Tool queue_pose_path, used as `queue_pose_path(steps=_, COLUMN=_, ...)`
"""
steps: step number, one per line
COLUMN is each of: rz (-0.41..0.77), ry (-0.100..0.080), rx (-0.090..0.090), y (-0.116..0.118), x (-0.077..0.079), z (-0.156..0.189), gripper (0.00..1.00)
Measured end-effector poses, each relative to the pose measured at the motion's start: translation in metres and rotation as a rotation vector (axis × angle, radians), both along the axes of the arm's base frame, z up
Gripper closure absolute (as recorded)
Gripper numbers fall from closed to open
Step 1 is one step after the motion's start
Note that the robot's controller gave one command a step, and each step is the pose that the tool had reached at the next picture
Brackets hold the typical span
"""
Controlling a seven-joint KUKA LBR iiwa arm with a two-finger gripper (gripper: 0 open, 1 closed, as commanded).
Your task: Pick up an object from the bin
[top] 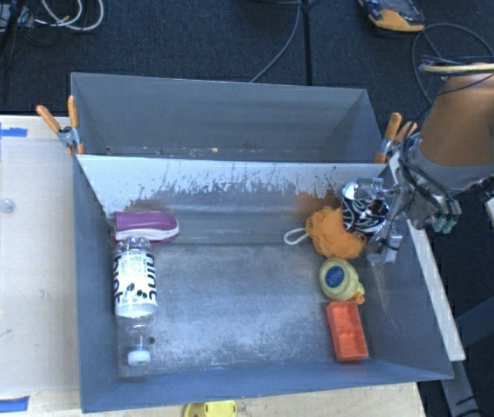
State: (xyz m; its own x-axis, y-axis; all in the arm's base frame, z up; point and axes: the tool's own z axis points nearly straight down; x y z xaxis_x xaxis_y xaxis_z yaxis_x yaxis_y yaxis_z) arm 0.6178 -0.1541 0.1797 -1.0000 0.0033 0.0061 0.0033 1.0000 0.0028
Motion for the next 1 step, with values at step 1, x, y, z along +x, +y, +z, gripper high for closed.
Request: queue_pose_path(steps=1, rz=0.003, ry=-0.006, rx=-0.002, y=0.0005, x=0.001, z=0.005, gripper=0.0)
